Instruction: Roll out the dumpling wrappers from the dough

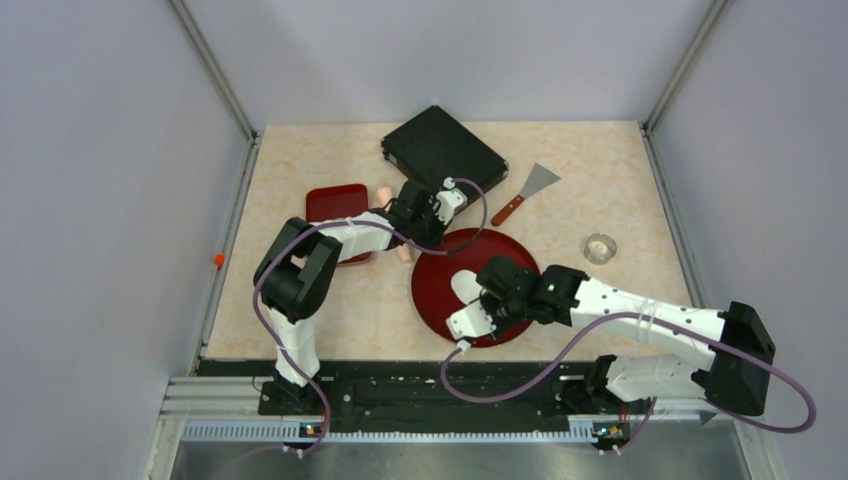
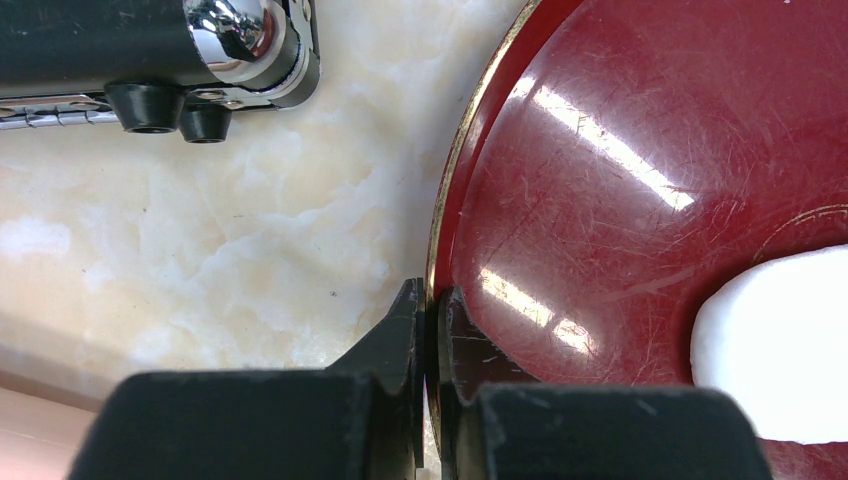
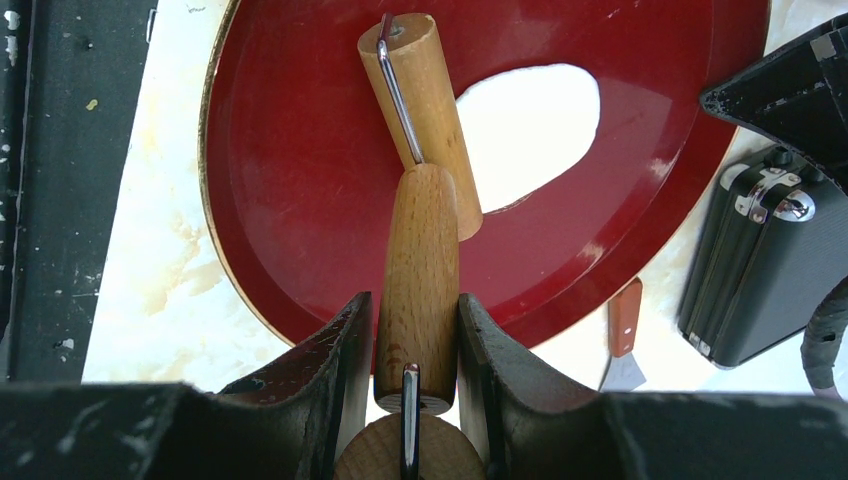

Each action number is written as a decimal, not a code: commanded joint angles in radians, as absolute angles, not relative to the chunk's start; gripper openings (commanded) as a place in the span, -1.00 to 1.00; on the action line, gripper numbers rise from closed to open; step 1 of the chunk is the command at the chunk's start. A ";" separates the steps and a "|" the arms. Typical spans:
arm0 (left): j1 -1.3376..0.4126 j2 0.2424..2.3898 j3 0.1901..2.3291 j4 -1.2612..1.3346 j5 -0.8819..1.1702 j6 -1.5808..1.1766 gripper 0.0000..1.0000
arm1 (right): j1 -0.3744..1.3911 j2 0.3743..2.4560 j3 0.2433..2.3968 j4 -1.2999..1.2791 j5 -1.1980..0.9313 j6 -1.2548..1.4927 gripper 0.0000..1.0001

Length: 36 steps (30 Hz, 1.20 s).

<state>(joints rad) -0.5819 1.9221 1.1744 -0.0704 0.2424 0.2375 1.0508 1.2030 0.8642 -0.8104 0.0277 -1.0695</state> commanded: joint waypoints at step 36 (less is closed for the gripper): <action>-0.591 1.920 1.174 -0.058 -0.051 0.052 -1.00 | 0.820 1.315 1.242 -0.876 0.130 -0.709 -1.00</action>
<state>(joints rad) -0.5930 1.9221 1.1801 -0.0776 0.1562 0.1459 0.8364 1.2343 1.1973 -0.9947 0.0120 -0.8146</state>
